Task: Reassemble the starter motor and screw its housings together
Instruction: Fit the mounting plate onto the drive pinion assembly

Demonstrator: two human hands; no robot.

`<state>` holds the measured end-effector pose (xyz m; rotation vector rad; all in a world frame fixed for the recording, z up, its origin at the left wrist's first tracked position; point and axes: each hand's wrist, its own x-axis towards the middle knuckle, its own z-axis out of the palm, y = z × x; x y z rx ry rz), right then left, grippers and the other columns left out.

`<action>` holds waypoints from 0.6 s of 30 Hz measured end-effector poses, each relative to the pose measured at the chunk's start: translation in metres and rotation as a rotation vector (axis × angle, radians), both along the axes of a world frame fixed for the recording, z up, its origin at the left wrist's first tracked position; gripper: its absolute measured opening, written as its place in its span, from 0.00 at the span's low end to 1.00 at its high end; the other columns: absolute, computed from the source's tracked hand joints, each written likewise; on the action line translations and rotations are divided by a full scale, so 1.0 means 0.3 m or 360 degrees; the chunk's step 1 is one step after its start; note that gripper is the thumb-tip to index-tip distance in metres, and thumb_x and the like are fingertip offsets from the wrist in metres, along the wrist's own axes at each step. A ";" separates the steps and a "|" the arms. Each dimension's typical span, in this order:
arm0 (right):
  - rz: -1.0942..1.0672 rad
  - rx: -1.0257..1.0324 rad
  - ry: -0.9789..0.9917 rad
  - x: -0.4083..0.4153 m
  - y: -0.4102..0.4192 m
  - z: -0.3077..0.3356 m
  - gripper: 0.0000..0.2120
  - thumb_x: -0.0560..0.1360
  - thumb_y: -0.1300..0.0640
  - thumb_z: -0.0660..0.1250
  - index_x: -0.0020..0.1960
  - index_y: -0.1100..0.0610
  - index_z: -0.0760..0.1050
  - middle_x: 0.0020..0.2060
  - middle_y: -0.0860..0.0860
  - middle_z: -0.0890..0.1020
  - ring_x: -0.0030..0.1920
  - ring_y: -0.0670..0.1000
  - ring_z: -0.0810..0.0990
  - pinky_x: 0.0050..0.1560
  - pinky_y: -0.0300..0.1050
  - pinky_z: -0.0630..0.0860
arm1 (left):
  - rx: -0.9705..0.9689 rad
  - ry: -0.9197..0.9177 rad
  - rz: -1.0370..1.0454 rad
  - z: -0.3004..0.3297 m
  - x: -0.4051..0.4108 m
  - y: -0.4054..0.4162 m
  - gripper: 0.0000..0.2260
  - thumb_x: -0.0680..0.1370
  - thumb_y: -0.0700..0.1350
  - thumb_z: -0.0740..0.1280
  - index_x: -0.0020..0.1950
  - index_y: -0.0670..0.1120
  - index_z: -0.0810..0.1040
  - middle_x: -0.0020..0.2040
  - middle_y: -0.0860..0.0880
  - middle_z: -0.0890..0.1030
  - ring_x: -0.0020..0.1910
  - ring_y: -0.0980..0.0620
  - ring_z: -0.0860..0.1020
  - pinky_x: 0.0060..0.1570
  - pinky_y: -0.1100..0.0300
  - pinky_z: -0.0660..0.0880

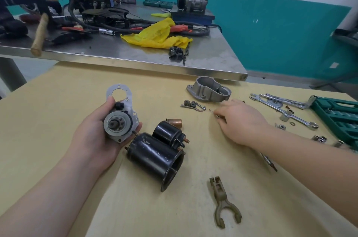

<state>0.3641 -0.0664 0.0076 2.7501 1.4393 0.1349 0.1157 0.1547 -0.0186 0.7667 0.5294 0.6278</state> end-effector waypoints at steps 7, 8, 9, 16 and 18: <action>-0.0107 0.0101 0.0063 -0.053 -0.073 -0.016 0.15 0.84 0.50 0.58 0.61 0.42 0.83 0.53 0.43 0.82 0.59 0.51 0.78 0.48 0.47 0.78 | 0.0042 0.0000 0.0017 -0.010 0.001 0.006 0.14 0.82 0.55 0.71 0.55 0.44 0.81 0.46 0.45 0.84 0.42 0.46 0.85 0.56 0.43 0.85; -0.0178 0.0136 0.0116 -0.050 -0.074 -0.005 0.15 0.84 0.49 0.58 0.60 0.41 0.83 0.54 0.42 0.84 0.59 0.52 0.80 0.47 0.46 0.78 | 0.0056 -0.0003 0.0012 -0.011 0.001 0.005 0.14 0.82 0.55 0.71 0.54 0.44 0.82 0.46 0.45 0.84 0.42 0.46 0.85 0.56 0.43 0.85; -0.0251 0.0164 0.0148 -0.042 -0.073 0.006 0.15 0.83 0.49 0.59 0.61 0.40 0.83 0.56 0.41 0.85 0.59 0.52 0.81 0.48 0.46 0.78 | 0.0064 -0.0005 0.0007 -0.011 0.000 0.006 0.14 0.82 0.55 0.71 0.53 0.44 0.83 0.46 0.45 0.84 0.42 0.46 0.85 0.55 0.43 0.85; -0.0311 0.0188 0.0175 0.043 0.039 0.037 0.18 0.83 0.50 0.59 0.69 0.37 0.78 0.64 0.49 0.83 0.62 0.58 0.81 0.51 0.49 0.77 | 0.0046 0.0011 0.0020 0.000 -0.002 -0.003 0.14 0.83 0.55 0.69 0.52 0.44 0.84 0.46 0.45 0.84 0.44 0.45 0.85 0.58 0.43 0.84; -0.0230 0.0113 0.0145 0.052 0.088 0.030 0.19 0.84 0.50 0.58 0.72 0.36 0.74 0.66 0.51 0.81 0.63 0.59 0.80 0.51 0.50 0.78 | 0.0043 -0.0006 -0.0015 0.004 -0.003 -0.004 0.14 0.84 0.55 0.68 0.53 0.45 0.83 0.45 0.46 0.83 0.44 0.45 0.83 0.54 0.47 0.85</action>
